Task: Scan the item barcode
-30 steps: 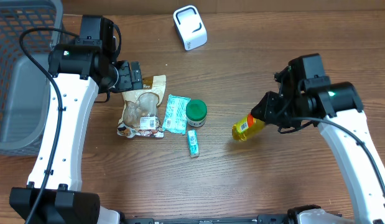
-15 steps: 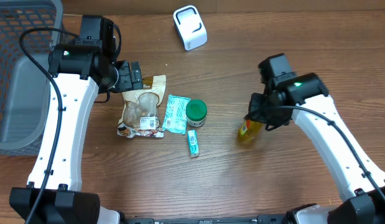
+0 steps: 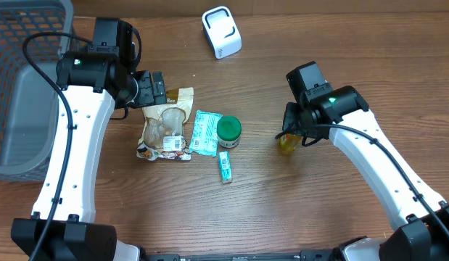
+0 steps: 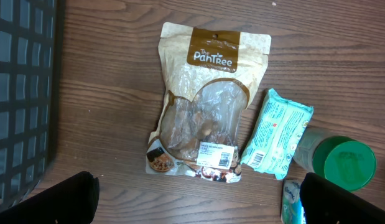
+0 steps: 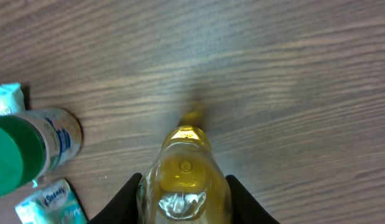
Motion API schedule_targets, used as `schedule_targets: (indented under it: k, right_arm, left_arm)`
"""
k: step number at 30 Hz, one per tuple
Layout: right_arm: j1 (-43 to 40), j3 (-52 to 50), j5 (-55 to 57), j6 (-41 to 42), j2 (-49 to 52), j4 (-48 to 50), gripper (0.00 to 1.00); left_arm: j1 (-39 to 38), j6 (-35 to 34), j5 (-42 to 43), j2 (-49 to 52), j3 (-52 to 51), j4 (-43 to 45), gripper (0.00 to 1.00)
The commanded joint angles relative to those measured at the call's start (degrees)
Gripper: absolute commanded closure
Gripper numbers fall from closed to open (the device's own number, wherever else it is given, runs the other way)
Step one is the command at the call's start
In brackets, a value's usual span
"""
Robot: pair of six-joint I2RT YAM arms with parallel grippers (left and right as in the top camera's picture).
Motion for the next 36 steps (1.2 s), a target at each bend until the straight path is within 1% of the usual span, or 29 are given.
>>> schedule_targets:
  k: [1, 16, 36]
  right_arm:
    - [0.3, 0.0, 1.9, 0.5, -0.1, 1.4, 0.87]
    - [0.3, -8.5, 2.6, 0.2, -0.1, 10.1, 0.87]
    - [0.3, -10.1, 4.0, 0.2, -0.1, 11.3, 0.87]
  left_arm:
    - [0.0, 0.5, 0.3, 0.5, -0.1, 0.0, 0.00]
    - [0.0, 0.5, 0.3, 0.5, -0.1, 0.0, 0.00]
    - [0.0, 0.5, 0.3, 0.5, -0.1, 0.0, 0.00]
